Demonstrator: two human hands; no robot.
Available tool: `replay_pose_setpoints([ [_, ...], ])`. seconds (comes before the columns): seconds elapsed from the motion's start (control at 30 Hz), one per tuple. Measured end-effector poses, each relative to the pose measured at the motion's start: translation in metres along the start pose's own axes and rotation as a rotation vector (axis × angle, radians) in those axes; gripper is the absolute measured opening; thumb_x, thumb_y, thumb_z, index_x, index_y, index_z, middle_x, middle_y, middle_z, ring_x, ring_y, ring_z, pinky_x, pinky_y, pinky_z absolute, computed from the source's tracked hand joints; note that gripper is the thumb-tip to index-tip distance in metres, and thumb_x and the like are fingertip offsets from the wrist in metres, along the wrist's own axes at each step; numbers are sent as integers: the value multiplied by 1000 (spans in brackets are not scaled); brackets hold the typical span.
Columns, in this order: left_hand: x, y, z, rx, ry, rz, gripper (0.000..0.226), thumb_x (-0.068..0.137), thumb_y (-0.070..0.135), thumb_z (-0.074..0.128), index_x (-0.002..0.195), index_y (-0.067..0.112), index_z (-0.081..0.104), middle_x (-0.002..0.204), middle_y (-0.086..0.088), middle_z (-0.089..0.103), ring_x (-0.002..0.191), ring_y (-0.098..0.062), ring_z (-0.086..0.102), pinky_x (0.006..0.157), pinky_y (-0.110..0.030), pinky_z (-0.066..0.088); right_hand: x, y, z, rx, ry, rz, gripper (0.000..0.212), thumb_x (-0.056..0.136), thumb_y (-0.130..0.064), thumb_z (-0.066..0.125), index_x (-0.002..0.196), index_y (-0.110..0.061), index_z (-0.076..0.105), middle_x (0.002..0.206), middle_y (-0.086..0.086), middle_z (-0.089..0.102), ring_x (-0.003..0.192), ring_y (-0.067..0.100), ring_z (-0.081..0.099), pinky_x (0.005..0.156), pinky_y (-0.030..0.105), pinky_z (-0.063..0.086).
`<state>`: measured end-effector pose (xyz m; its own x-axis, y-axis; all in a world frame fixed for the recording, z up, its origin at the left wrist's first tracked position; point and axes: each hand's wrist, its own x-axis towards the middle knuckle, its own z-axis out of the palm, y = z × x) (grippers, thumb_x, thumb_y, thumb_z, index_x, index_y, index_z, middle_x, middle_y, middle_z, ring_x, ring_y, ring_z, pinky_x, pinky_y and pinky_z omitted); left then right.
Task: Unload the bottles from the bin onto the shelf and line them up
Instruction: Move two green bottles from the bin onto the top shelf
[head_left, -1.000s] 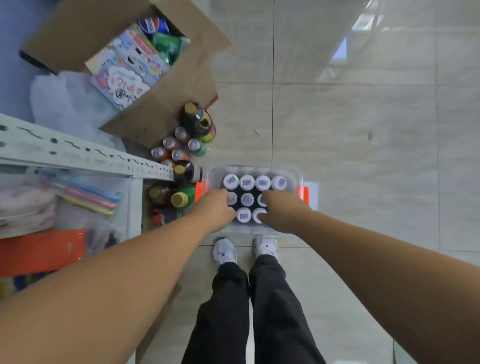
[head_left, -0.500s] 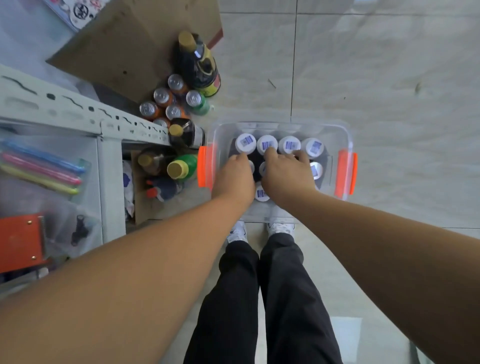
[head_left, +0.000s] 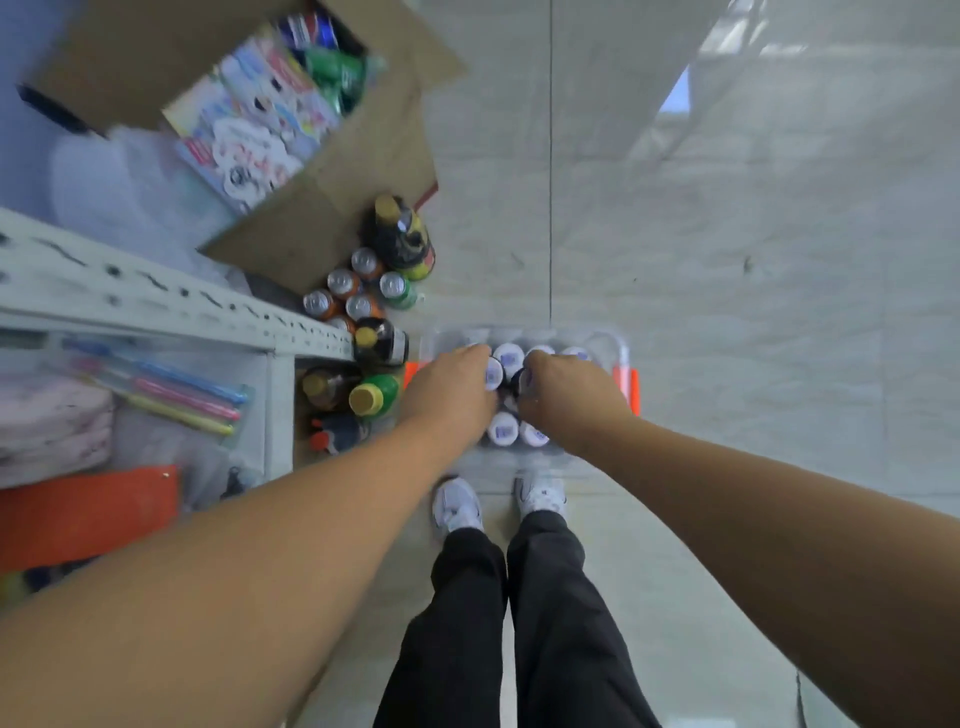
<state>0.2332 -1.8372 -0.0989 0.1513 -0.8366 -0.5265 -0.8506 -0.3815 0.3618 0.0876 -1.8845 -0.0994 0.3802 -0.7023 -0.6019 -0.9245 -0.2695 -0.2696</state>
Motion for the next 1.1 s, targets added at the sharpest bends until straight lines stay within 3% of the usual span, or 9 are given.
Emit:
replay_pose_setpoints([
  [0.1, -18, 26, -90, 60, 23, 55, 19, 79, 33, 66, 86, 22, 53, 95, -8, 67, 90, -35, 64, 62, -32, 36, -27, -13, -93, 41, 14, -13, 30, 82, -39, 61, 97, -13, 59, 89, 12, 63, 79, 35, 59, 63, 32, 42],
  [0.2, -37, 63, -195, 100, 25, 122, 30, 75, 47, 71, 86, 22, 56, 89, -4, 64, 84, -31, 63, 61, -31, 39, -52, -28, -203, 29, 34, -64, 27, 75, -34, 63, 84, -8, 63, 83, 17, 67, 76, 35, 61, 63, 34, 49],
  [0.37, -82, 129, -368, 134, 84, 232, 39, 68, 53, 73, 90, 21, 67, 83, 1, 66, 77, -22, 63, 64, -36, 53, -108, -71, -388, -99, 143, -147, 24, 72, -22, 63, 57, -12, 47, 62, 7, 38, 57, 20, 31, 50, 26, 30],
  [0.47, -118, 161, -455, 201, 140, 286, 36, 71, 49, 72, 79, 14, 69, 74, -4, 69, 70, -25, 66, 59, -34, 51, -151, -105, -476, -165, 208, -177, 25, 72, -33, 66, 60, -11, 60, 59, 2, 47, 57, 20, 43, 51, 25, 36],
  [0.6, -179, 189, -546, 260, 190, 323, 41, 75, 54, 75, 87, 15, 74, 88, -8, 74, 79, -24, 68, 63, -33, 49, -212, -151, -558, -266, 262, -237, 28, 71, -40, 70, 77, -12, 72, 75, 5, 70, 63, 20, 59, 59, 27, 47],
  [0.73, -244, 200, -594, 265, 282, 283, 41, 74, 56, 75, 88, 18, 76, 85, -2, 76, 79, -20, 70, 71, -38, 55, -266, -201, -605, -353, 244, -328, 24, 73, -34, 70, 61, -13, 66, 57, 1, 65, 52, 16, 54, 58, 24, 41],
  [0.83, -295, 196, -610, 218, 321, 200, 38, 73, 54, 76, 88, 19, 77, 81, 2, 77, 76, -17, 72, 67, -33, 56, -297, -234, -617, -384, 247, -426, 26, 76, -30, 71, 76, -4, 72, 73, 9, 75, 62, 18, 65, 64, 24, 48],
  [0.93, -343, 182, -614, 171, 363, 77, 37, 71, 56, 77, 87, 22, 77, 72, 7, 75, 60, -6, 67, 54, -24, 48, -318, -268, -613, -431, 225, -555, 24, 78, -29, 71, 73, -6, 69, 71, 8, 73, 66, 20, 69, 59, 22, 47],
  [1.1, -418, 139, -580, 4, 421, -148, 37, 70, 54, 77, 89, 23, 77, 79, 9, 77, 64, -1, 70, 58, -19, 48, -344, -326, -574, -543, 148, -810, 24, 80, -27, 71, 76, -3, 71, 76, 10, 74, 77, 24, 76, 59, 21, 49],
])
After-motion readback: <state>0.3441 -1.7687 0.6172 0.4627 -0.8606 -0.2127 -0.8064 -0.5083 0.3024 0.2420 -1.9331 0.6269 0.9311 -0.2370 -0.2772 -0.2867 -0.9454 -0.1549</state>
